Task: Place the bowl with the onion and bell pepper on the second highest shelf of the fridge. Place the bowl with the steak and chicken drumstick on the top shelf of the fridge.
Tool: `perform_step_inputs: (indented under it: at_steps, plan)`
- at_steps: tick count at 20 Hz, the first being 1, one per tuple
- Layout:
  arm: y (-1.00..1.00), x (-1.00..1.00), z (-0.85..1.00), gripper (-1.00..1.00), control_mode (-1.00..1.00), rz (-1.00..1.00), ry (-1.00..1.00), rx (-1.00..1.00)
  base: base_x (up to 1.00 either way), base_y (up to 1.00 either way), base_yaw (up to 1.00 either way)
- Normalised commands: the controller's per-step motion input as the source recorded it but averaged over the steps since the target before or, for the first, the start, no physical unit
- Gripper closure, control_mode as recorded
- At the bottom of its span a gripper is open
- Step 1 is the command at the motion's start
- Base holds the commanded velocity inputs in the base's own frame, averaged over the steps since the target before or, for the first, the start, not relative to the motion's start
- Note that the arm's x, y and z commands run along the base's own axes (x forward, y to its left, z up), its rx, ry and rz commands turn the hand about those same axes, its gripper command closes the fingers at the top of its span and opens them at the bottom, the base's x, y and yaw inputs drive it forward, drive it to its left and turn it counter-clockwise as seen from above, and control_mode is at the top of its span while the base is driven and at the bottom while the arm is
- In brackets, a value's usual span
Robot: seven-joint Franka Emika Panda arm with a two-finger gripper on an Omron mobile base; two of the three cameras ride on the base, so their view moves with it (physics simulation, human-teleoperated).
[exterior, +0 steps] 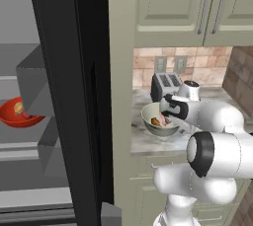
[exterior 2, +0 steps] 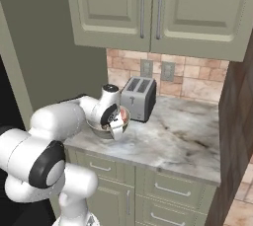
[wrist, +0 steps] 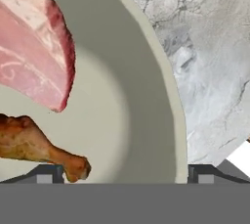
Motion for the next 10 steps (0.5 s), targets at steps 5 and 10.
perform_step_inputs:
  at_steps: [5, 10]
  plan:
    - [0.0, 0.04, -0.46, 1.0, -1.0, 0.02, 0.06, 0.0, 0.0, 0.0, 0.0]
    - [0.01, -0.03, -0.4, 1.0, -1.0, 0.0, 0.06, -0.01, 0.0, 0.0, 0.0]
